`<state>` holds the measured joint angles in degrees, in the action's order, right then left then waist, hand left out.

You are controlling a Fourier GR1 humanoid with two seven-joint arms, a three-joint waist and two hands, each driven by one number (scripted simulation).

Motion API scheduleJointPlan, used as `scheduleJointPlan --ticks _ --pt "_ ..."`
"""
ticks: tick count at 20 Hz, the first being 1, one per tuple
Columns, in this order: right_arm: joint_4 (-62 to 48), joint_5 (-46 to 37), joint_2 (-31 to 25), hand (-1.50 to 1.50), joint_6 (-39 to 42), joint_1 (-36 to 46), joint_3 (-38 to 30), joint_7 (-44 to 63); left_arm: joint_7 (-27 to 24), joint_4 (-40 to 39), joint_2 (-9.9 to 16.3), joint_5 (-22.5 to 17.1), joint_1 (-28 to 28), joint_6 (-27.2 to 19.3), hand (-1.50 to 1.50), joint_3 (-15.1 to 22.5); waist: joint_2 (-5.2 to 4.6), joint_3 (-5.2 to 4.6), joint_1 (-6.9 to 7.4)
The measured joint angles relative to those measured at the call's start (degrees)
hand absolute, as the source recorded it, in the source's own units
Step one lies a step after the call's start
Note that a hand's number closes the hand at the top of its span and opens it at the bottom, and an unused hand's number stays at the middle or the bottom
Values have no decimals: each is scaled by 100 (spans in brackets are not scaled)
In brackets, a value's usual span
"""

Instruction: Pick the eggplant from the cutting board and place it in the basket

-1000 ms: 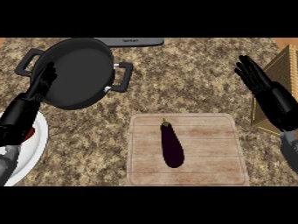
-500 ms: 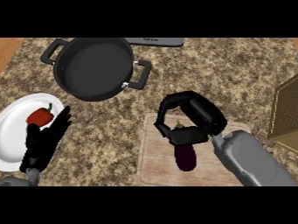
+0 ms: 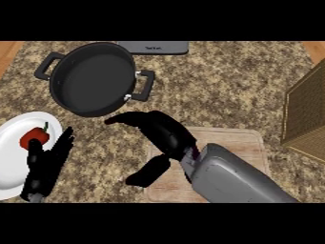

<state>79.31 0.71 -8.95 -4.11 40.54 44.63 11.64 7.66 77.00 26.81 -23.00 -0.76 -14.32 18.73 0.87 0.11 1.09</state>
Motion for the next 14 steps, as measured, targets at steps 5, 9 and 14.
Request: scheduleJointPlan --ticks 5,9,14 --pt "107 -606 -614 -150 586 1236 -53 1226 -47 14 -3 9 -112 -21 0 -53 25 8 -92" --pt "271 -350 -1076 -150 1672 2171 -367 2005 -22 93 31 9 -168 -3 0 -93 11 9 -106" --pt "177 514 -1529 -150 3280 3002 -749 2705 -31 116 -15 18 -195 1 0 -128 -10 12 -116"
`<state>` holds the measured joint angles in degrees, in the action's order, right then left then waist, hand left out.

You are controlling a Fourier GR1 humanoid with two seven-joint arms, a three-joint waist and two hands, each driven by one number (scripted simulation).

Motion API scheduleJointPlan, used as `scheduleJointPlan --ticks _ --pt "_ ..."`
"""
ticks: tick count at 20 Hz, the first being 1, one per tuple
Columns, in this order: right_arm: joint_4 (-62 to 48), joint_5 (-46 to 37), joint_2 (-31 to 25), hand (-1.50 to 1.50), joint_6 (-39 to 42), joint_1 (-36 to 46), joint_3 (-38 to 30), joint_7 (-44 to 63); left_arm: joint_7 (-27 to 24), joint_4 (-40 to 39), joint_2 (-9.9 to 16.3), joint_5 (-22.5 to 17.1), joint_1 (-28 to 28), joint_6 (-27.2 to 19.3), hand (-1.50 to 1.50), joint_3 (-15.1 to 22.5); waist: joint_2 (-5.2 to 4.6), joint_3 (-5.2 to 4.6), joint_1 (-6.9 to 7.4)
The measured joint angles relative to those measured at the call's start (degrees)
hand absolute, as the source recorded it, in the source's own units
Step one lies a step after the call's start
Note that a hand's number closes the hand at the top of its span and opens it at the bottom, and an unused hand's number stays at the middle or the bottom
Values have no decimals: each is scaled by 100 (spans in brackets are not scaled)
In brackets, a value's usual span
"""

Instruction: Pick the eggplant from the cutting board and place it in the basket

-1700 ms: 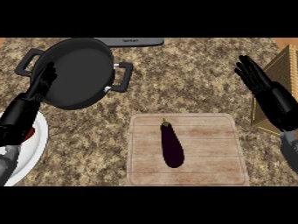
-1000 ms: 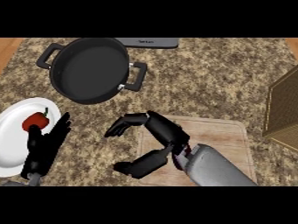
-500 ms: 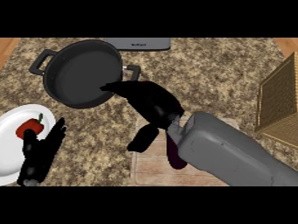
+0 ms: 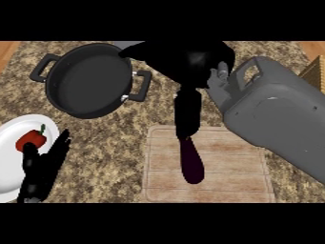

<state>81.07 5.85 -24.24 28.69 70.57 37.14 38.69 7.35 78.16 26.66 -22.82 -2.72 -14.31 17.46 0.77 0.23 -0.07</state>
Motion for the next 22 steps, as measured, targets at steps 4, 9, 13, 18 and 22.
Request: scheduleJointPlan --ticks 4,9,13,18,22 --pt "-284 669 -259 -150 1092 392 -135 377 -75 25 -21 57 -36 13 0 -12 -16 2 10" --pt "-434 1108 -466 -150 1819 553 -206 578 -18 62 -45 101 -60 16 0 -58 -27 7 7" --pt "-284 1323 -593 -150 2022 441 -292 613 113 169 -42 135 -113 18 0 -95 -28 3 -8" --pt "-7 1216 -455 -150 1915 10 -303 736 217 213 -75 195 -129 46 0 -154 -35 4 -9" --pt "192 847 -220 -150 1799 -415 -273 737 57 121 -157 272 -147 134 0 -194 -41 16 4"
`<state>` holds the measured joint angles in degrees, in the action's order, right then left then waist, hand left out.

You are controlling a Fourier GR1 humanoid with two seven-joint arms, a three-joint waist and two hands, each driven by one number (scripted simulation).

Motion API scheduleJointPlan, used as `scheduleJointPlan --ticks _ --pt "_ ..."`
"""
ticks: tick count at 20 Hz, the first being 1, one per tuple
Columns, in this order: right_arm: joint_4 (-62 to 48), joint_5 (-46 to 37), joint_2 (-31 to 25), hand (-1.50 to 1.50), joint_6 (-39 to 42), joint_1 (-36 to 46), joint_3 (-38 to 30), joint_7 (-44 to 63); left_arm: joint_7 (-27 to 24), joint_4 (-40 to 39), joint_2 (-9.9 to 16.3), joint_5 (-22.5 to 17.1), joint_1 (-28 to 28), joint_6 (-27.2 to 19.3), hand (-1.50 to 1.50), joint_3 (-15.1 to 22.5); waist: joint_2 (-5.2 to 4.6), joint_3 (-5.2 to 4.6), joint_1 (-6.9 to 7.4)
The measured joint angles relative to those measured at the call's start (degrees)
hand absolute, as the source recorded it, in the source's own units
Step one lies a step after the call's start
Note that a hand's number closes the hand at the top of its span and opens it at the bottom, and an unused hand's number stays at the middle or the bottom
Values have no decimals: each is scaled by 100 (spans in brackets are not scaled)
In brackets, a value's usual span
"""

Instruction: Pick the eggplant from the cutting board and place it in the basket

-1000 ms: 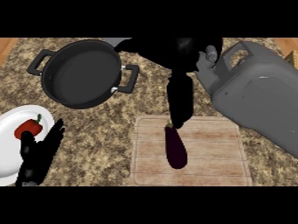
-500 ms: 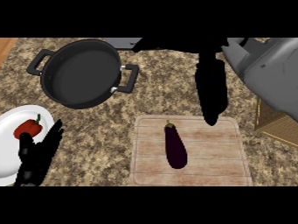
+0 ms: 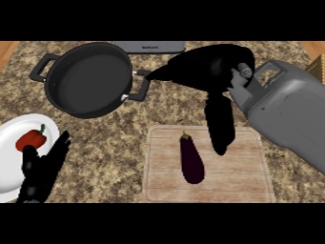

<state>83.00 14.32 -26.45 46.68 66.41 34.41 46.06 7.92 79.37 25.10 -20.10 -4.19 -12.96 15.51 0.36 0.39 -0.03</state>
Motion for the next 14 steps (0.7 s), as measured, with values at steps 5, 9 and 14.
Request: scheduleJointPlan --ticks 5,9,14 --pt "35 -631 415 -150 -175 -446 41 -100 116 67 -29 53 1 48 0 -57 -11 2 29" --pt "59 -1301 593 -150 -242 -894 165 -325 197 46 -19 42 13 163 0 -161 -18 1 38" --pt "195 -1966 747 -150 -259 -1448 394 -482 199 107 -79 158 -44 178 0 -209 -14 0 28"
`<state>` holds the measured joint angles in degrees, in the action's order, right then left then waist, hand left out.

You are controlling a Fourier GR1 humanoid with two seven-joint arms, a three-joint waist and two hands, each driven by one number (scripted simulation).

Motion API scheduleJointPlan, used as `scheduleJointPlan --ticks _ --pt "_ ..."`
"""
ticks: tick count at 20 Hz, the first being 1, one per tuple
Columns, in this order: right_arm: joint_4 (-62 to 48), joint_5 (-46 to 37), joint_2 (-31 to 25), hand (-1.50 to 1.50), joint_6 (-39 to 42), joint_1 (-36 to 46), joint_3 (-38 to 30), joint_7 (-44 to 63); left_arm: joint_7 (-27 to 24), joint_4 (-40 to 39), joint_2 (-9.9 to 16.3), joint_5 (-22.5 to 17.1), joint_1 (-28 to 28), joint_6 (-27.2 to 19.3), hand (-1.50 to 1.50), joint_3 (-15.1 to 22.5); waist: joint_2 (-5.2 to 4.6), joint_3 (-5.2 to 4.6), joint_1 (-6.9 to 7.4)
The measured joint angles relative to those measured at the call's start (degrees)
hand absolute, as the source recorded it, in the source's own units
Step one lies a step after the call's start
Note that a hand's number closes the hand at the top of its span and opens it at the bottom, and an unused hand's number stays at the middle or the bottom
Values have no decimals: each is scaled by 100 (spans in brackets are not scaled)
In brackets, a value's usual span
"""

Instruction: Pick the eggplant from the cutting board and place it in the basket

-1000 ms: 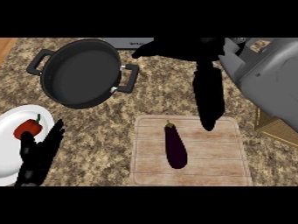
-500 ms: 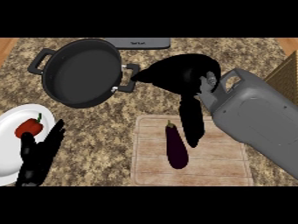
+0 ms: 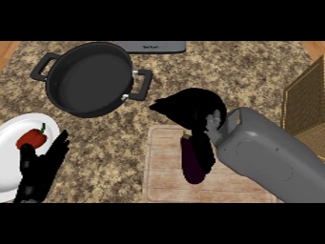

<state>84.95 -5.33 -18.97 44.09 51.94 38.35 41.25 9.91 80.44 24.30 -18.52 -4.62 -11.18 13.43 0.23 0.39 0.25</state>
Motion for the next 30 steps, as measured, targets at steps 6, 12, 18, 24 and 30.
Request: scheduleJointPlan --ticks 6,12,18,24,30 --pt "6 -676 25 -150 -56 -535 4 -459 137 119 -129 131 -48 -37 0 -26 1 3 -1" --pt "-99 -1314 118 -150 -116 -888 -48 -976 90 41 -205 223 -59 114 0 -145 1 5 4" --pt "-506 -2023 308 -150 -428 -1126 -1 -1523 122 10 -297 333 -43 193 0 -220 0 12 15" --pt "-612 -2454 495 -150 -496 -1420 -54 -1821 277 103 -355 416 -65 256 0 -319 4 10 8" --pt "-898 -2931 754 -150 -444 -1529 52 -1910 193 47 -448 554 -79 313 0 -402 6 11 7"
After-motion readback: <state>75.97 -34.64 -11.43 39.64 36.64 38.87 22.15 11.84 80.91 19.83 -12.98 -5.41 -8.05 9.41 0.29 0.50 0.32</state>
